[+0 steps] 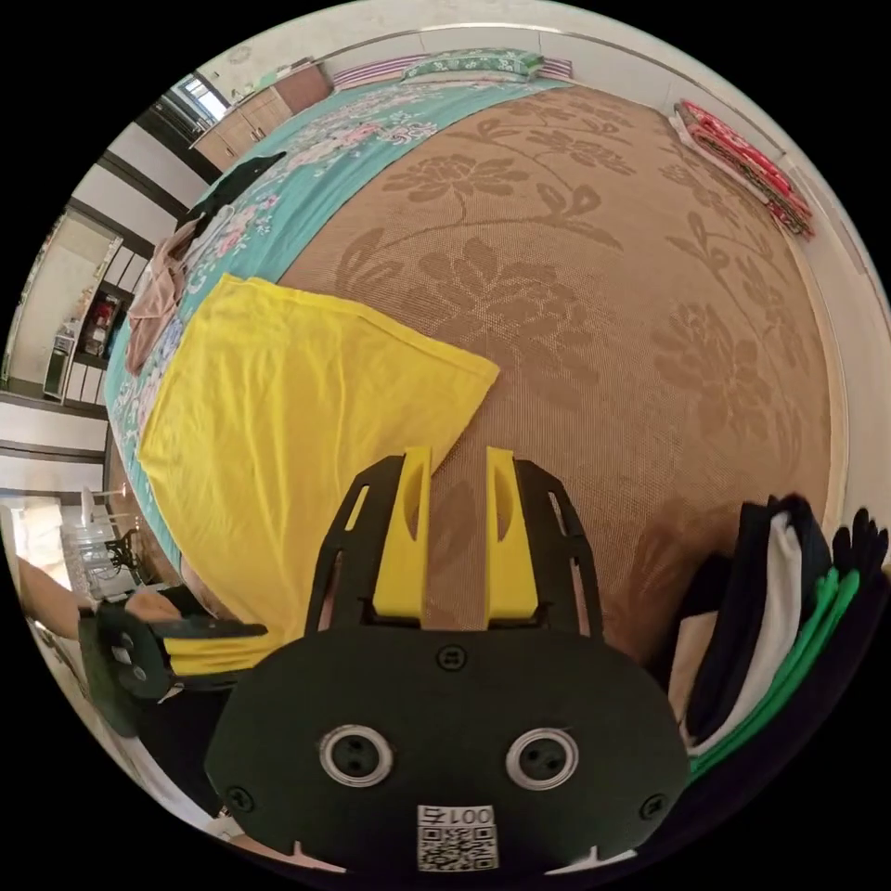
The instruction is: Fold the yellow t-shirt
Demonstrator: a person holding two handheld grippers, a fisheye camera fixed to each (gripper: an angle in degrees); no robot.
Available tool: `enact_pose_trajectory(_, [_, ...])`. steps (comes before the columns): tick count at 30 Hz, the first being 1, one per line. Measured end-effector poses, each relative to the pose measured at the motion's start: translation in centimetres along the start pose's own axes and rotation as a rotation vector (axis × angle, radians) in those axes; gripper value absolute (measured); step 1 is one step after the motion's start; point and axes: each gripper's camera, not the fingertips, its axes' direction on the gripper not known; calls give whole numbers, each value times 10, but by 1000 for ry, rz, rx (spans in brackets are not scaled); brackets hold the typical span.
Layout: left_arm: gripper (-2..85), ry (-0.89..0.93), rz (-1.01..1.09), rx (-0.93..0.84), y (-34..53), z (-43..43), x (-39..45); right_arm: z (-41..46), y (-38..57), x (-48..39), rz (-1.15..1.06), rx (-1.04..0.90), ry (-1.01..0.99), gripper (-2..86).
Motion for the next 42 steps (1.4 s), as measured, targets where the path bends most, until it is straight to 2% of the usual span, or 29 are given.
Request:
enact_pose_trajectory(4, [-8, 179, -266, 135, -1, -31, -25, -6, 70, 20, 102, -26, -155, 126])
enact_pose_trajectory(7, [-8, 214, -354, 180, -3, -43, -30, 2, 145, 42, 319, 18, -519, 151])
enact_pose_trajectory(9, [-9, 197, -346, 197, -8, -48, -25, 25, 201, 52, 525, 84, -833, 170])
enact_pose_trajectory(12, [-9, 175, -299, 200, -18, -54, -9, 68, 241, 54, 703, 122, -1135, 182])
enact_pose_trajectory(15, [-9, 152, -243, 189, -28, -54, 10, 109, 253, 62, 832, 205, -1385, 181])
enact_pose_trajectory(17, [-9, 139, -214, 176, -35, -52, 23, 127, 251, 72, 872, 249, -1463, 176])
enact_pose_trajectory(22, [-9, 161, -270, 204, -41, -56, 28, 151, 238, 97, 868, 165, -1423, 145])
enact_pose_trajectory(27, [-9, 287, -410, 275, -38, -61, 8, 140, 251, 109, 774, 114, -1312, 86])
enact_pose_trajectory(33, [-9, 384, -436, 282, -43, -57, 6, 140, 310, 105, 804, 179, -1325, 24])
enact_pose_trajectory(37, [-9, 431, -416, 224, -52, -41, 21, 151, 339, 103, 829, 210, -1323, 33])
enact_pose_trajectory(40, [-9, 450, -401, 216, -59, -35, 34, 153, 359, 102, 792, 239, -1281, 99])
enact_pose_trajectory(42, [-9, 446, -394, 214, -63, -35, 41, 155, 367, 93, 734, 174, -1236, 169])
